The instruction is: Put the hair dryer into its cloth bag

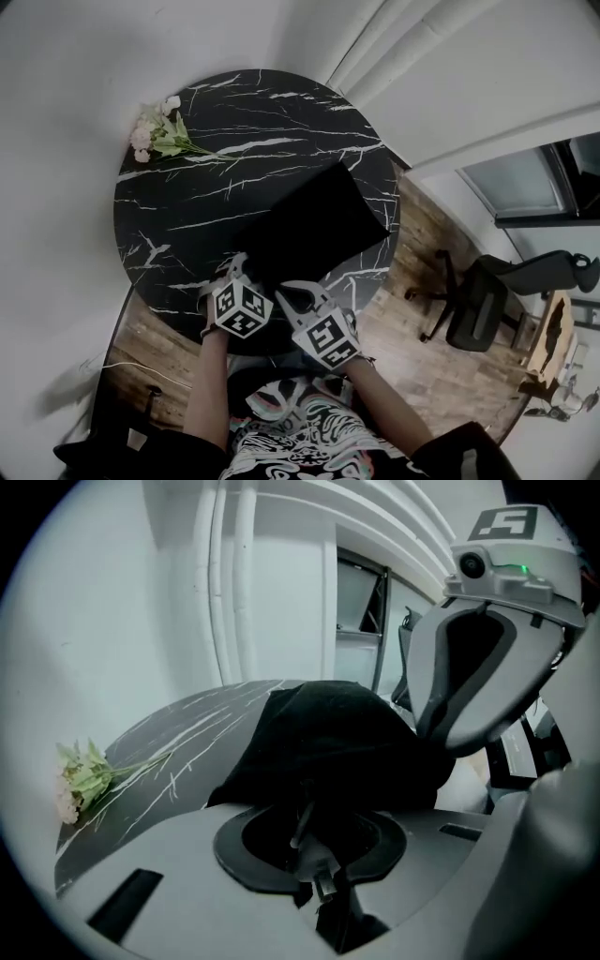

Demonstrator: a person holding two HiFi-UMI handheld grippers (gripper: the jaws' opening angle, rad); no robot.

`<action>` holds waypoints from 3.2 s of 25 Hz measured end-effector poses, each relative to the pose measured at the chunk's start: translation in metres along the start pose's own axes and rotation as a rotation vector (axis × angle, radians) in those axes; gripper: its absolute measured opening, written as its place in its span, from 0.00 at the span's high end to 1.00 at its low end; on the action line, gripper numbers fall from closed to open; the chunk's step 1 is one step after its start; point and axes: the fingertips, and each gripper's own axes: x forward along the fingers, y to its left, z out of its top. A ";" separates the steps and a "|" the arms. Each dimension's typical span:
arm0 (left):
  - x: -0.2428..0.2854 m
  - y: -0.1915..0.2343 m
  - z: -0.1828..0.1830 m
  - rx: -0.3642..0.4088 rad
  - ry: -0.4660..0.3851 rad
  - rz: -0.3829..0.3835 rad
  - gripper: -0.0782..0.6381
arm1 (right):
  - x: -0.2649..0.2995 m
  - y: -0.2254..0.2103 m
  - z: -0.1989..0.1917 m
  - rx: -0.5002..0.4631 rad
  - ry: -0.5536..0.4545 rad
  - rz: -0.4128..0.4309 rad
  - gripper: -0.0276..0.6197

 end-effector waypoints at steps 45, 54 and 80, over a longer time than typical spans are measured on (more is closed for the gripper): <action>-0.214 -0.054 0.067 -0.269 -0.547 0.384 0.87 | -0.148 0.040 0.015 0.161 -0.443 -0.247 0.92; -0.257 -0.142 0.057 -0.296 -0.583 0.457 0.87 | -0.201 0.072 -0.011 0.154 -0.522 -0.257 0.93; -0.275 -0.171 0.037 -0.326 -0.555 0.568 0.87 | -0.240 0.097 -0.037 0.120 -0.504 -0.331 0.93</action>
